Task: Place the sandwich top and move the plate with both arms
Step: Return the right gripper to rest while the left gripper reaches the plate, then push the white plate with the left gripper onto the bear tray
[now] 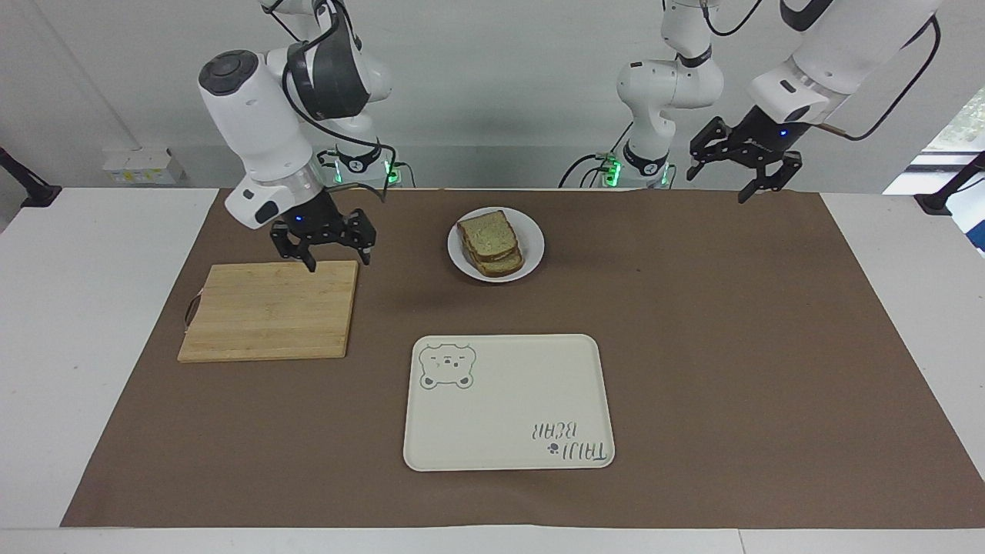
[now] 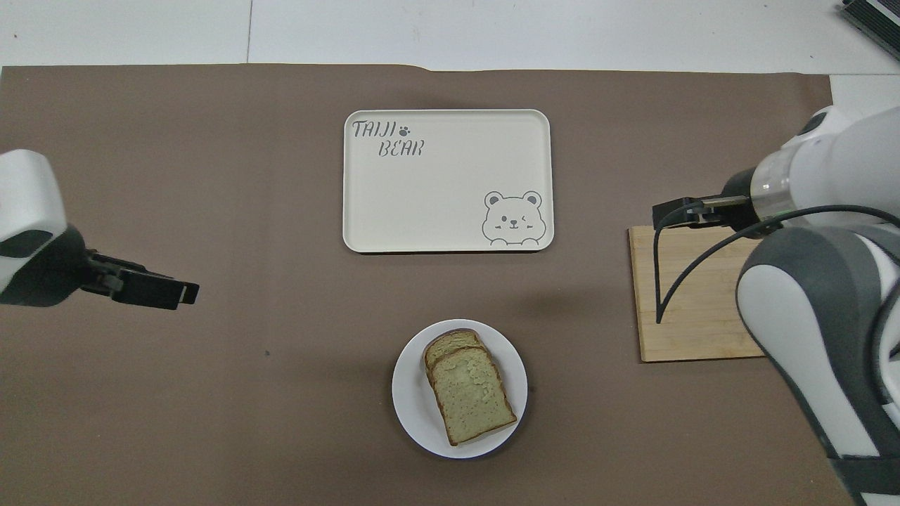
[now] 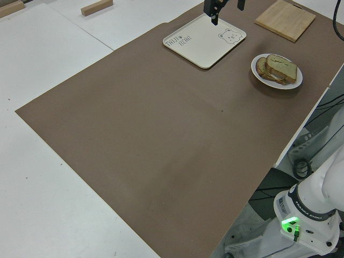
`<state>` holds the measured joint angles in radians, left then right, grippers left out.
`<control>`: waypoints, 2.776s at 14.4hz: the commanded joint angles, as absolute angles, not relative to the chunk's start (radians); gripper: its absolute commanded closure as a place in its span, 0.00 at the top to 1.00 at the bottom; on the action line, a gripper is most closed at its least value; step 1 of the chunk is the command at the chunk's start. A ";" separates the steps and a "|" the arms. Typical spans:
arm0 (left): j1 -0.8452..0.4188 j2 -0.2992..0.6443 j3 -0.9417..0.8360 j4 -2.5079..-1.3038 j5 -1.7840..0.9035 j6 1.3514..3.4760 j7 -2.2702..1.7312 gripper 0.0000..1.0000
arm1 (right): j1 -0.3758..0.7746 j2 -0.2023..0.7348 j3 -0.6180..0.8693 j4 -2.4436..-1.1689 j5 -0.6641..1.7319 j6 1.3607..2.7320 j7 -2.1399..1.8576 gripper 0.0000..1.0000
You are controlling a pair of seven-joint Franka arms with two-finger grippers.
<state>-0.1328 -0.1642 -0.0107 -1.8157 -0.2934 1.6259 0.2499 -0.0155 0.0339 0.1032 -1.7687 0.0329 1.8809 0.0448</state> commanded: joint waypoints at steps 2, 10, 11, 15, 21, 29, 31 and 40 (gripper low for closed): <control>-0.221 -0.276 -0.012 -2.141 -0.414 1.869 0.233 1.00 | -0.110 -0.001 0.095 -1.717 -0.066 1.780 0.005 1.00; -0.483 -0.275 -0.012 -2.612 -0.757 2.444 0.233 1.00 | -0.127 -0.005 0.094 -1.546 -0.057 1.526 0.038 1.00; -0.555 -0.240 -0.012 -2.647 -0.805 2.568 0.233 1.00 | -0.126 -0.005 0.095 -1.546 -0.057 1.529 0.038 1.00; -0.716 -0.103 -0.012 -2.655 -1.023 2.778 0.244 1.00 | -0.127 -0.005 0.095 -1.546 -0.057 1.529 0.038 1.00; -0.776 -0.115 -0.014 -2.657 -1.147 2.775 0.245 0.71 | -0.126 -0.005 0.095 -1.546 -0.057 1.529 0.038 1.00; -0.838 -0.106 -0.011 -2.654 -1.307 2.763 0.329 0.00 | -0.126 -0.005 0.095 -1.546 -0.057 1.529 0.038 1.00; -0.801 -0.107 -0.011 -2.655 -1.324 2.734 0.379 0.00 | -0.126 -0.005 0.095 -1.546 -0.057 1.529 0.038 1.00; -0.372 -0.092 -0.009 -2.548 -1.443 2.267 0.655 0.00 | -0.126 -0.005 0.095 -1.546 -0.057 1.529 0.038 1.00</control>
<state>-0.4403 -0.1091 -0.0025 -2.6018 -1.3654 2.3399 0.5801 -0.1237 -0.0040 0.0881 -1.5459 -0.0448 1.5313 0.0281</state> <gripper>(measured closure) 0.912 0.000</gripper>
